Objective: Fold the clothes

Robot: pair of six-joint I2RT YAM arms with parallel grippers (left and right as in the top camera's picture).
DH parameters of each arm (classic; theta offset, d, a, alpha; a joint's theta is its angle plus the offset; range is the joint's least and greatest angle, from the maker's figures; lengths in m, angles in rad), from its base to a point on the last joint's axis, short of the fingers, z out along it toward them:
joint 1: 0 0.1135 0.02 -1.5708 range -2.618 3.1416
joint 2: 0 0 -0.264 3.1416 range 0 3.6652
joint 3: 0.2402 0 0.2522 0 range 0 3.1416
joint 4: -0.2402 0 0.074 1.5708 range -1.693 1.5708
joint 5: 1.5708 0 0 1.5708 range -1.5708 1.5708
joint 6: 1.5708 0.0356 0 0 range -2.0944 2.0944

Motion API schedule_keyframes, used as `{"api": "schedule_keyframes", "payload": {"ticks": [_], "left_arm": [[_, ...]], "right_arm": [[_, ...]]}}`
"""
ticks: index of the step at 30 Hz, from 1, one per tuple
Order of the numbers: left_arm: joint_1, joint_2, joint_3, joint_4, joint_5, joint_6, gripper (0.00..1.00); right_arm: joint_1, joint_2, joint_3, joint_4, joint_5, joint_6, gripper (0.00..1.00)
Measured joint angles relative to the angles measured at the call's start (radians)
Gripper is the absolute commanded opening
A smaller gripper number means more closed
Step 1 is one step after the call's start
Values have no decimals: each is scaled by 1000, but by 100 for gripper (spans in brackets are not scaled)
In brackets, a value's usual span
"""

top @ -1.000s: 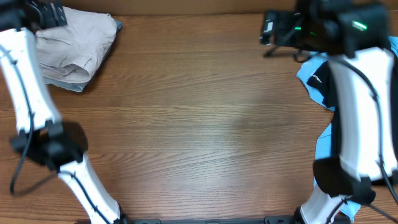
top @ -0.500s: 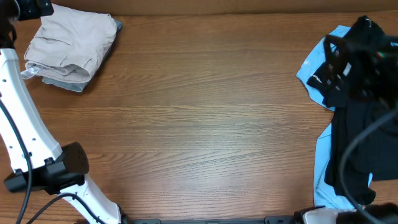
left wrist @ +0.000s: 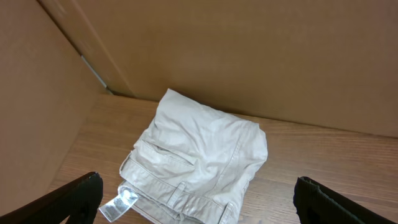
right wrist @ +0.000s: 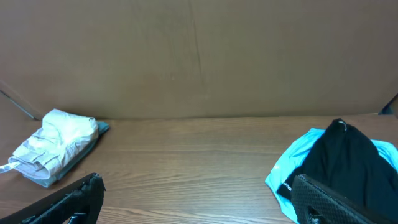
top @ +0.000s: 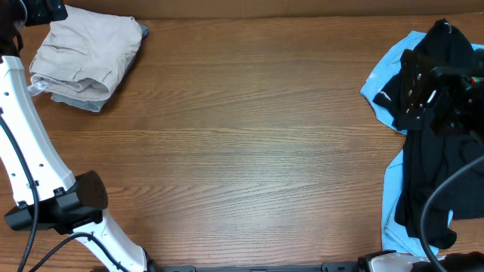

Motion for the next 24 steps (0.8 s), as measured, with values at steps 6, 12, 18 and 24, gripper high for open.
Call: {"api": "schedule_keyframes", "payload": {"ticks": [6, 12, 18, 24], "left_arm": [[0, 0, 0, 0, 3, 0, 100], [0, 0, 0, 0, 6, 0, 100], [0, 0, 0, 0, 6, 0, 100], [0, 0, 0, 0, 7, 0, 100]], "right_arm": [[0, -22, -203, 169, 4, -3, 100], [-2, -122, -602, 457, 1, -4, 100], [-45, -360, -1081, 797, -49, -3, 100], [-86, -674, -1538, 1064, -90, -6, 100]]}}
